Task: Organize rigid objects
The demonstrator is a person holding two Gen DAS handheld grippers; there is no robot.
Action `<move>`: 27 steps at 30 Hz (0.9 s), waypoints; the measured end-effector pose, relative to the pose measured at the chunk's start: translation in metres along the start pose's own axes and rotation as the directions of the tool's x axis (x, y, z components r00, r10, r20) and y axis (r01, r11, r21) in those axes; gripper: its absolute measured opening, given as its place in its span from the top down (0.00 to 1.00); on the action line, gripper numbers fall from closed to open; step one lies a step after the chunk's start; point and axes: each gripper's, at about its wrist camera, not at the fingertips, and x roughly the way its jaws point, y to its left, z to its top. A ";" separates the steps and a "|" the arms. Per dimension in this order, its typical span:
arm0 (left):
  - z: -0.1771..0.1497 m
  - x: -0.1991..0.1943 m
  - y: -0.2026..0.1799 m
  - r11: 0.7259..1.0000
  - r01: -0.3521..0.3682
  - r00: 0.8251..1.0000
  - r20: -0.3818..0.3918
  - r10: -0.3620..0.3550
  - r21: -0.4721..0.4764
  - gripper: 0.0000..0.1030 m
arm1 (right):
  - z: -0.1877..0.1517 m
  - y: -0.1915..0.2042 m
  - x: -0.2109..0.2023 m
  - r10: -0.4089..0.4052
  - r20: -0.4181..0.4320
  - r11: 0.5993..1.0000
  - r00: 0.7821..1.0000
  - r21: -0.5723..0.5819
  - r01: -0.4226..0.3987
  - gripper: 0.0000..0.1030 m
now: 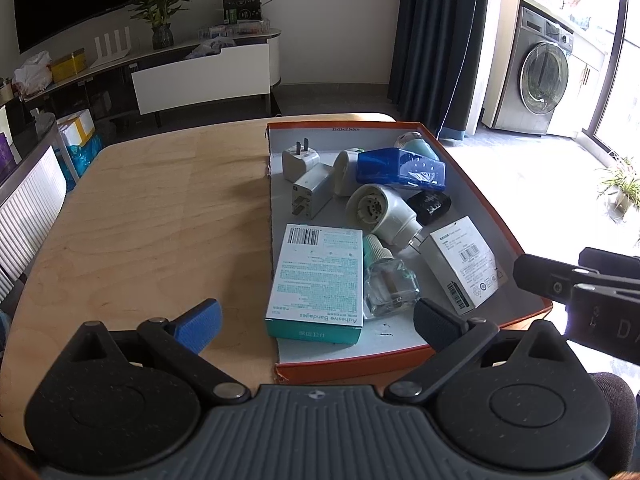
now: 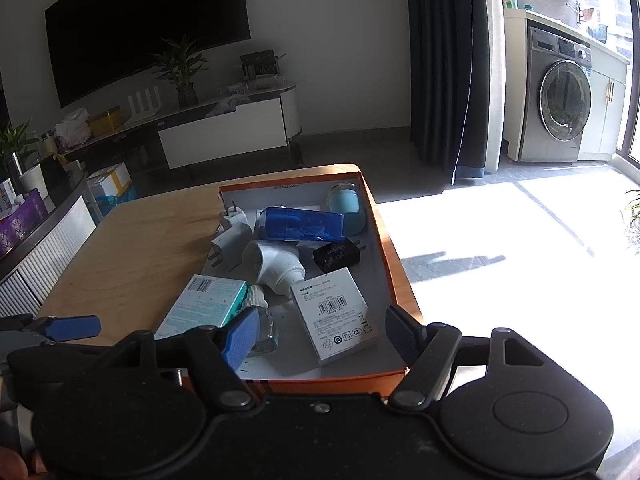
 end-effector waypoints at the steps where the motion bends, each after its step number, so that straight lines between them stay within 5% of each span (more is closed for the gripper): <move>1: 0.000 0.000 0.000 1.000 0.000 1.000 -0.002 0.000 0.000 0.00 | -0.001 0.000 0.000 0.000 0.000 1.000 1.000 0.000 0.000 0.20; 27: -0.001 0.005 0.003 1.000 0.005 0.999 -0.033 -0.006 -0.022 0.00 | -0.003 0.002 0.004 0.006 -0.015 1.000 1.000 0.000 -0.006 0.20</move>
